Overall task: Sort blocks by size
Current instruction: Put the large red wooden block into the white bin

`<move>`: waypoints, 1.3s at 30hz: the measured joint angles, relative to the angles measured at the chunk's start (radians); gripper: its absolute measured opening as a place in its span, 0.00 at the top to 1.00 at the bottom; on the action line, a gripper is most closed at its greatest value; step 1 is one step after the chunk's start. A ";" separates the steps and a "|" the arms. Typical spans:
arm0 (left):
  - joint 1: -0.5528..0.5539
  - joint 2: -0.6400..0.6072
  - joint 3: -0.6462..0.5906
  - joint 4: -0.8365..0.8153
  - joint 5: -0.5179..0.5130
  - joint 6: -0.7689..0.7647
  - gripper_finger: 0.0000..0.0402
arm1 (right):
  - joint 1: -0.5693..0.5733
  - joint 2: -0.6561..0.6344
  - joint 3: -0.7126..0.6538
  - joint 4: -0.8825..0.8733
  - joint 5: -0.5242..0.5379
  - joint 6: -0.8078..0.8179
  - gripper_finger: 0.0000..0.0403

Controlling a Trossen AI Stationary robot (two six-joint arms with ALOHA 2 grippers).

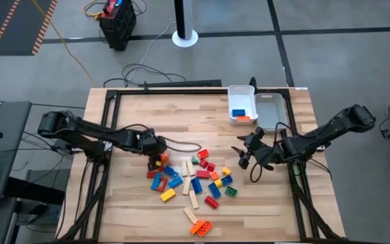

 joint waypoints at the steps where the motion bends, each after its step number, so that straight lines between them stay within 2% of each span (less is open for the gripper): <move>1: -0.007 0.000 0.000 0.003 0.005 0.034 0.42 | 0.000 0.000 0.000 -0.003 0.000 0.001 0.36; 3: -0.016 -0.001 0.000 0.002 0.042 0.110 0.42 | 0.000 0.004 0.000 -0.007 0.000 0.003 0.36; 8: -0.037 0.000 0.000 -0.005 0.208 0.265 0.42 | 0.003 0.042 0.000 -0.005 -0.001 0.008 0.36; 12: -0.039 -0.001 0.002 -0.041 0.242 0.306 0.42 | -0.001 0.076 0.000 0.024 -0.003 0.007 0.36; 23: -0.041 -0.001 0.002 -0.208 0.253 0.295 0.42 | -0.039 0.089 0.000 0.095 -0.052 -0.033 0.36; 29: -0.041 0.009 0.002 -0.218 0.293 0.293 0.42 | -0.036 0.089 0.000 0.095 -0.060 -0.040 0.36; 39: -0.041 0.023 0.002 -0.212 0.247 0.304 0.42 | -0.036 0.089 0.000 0.113 -0.061 -0.043 0.36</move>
